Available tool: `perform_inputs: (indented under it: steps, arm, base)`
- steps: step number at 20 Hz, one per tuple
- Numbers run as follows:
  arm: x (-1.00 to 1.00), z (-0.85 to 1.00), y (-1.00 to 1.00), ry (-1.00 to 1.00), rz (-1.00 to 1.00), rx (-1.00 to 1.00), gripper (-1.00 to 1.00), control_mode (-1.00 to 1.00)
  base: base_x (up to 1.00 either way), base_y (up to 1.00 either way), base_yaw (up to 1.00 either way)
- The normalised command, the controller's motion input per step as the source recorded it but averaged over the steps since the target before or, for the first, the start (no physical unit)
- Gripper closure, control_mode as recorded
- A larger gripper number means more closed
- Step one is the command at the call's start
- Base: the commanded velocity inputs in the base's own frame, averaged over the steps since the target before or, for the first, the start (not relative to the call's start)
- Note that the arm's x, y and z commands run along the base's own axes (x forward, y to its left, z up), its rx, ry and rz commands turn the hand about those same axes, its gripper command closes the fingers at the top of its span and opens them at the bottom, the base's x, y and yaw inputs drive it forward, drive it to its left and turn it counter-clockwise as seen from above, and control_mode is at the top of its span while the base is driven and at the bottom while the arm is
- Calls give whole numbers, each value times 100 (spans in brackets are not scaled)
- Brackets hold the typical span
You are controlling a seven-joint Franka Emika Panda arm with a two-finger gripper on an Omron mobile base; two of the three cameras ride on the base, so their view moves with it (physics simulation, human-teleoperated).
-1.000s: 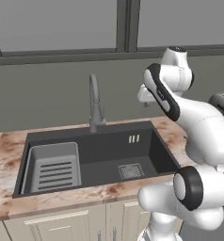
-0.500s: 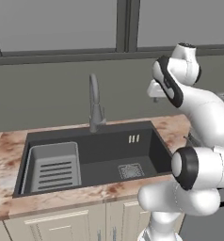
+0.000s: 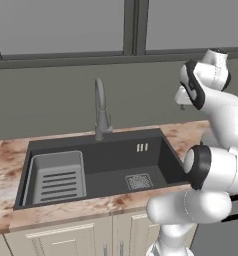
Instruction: Dump the onion from the pot into the sink. Then turn on the water and wash the onion. Then turn off the water and put the onion back in the pot.
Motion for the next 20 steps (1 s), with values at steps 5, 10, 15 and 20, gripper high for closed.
perform_inputs:
  steps: [5, 10, 15, 20]
  arm:
    - [-7, -14, -64, 0, -1, 0, -100, -100]
    - [-19, -17, -44, -1, 0, 0, -100, -100]
    - [-16, -26, -26, -1, 1, 0, -100, -100]
    - [-13, -34, -13, -1, 0, 0, -100, -100]
  base:
    - [0, 0, 0]
    - [0, 0, 0]
    - [0, 0, 0]
    - [0, 0, 0]
